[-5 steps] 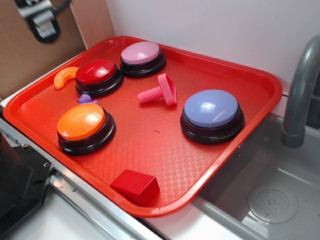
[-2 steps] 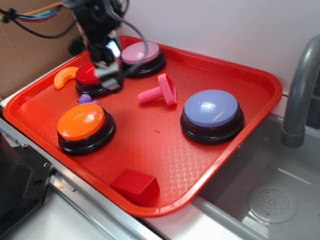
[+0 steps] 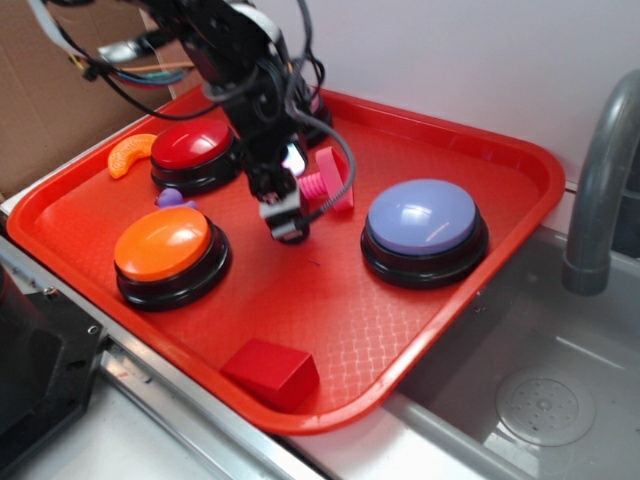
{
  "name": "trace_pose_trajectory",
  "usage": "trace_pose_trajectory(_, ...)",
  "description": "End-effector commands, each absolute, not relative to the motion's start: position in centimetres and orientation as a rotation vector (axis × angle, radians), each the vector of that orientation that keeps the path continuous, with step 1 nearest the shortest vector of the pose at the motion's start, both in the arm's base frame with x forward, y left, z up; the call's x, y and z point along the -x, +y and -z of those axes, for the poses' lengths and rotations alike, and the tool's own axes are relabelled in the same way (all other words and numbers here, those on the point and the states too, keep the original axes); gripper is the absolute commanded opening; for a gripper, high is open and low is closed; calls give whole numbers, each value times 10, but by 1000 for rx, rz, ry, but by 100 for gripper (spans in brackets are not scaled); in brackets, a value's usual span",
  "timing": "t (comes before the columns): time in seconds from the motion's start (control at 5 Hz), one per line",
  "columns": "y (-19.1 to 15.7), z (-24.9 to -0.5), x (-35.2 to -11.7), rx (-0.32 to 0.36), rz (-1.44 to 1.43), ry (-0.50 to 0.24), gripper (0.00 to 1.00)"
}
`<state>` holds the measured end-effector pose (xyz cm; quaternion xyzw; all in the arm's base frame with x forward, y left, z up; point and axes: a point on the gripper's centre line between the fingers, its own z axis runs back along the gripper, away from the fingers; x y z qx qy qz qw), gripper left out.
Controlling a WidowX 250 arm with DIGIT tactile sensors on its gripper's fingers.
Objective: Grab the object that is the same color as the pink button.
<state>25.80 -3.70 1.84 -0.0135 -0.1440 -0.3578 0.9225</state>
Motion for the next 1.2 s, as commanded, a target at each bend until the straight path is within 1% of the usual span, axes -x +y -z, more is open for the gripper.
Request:
trace_pose_trajectory(0.0,-51,-21,-283,51,751,-313,0)
trace_pose_trajectory(0.2,-50,-20,-283,57,710,-328,0)
trace_pose_trajectory(0.4,-44,-26,-280,51,668,-292,0)
trace_pose_trajectory(0.6,-40,-47,-275,34,649,-287,0)
trace_pose_trajectory(0.8,-36,-89,-263,-58,545,-215,0)
trace_pose_trajectory(1.0,-20,-133,-247,-77,420,-155,0)
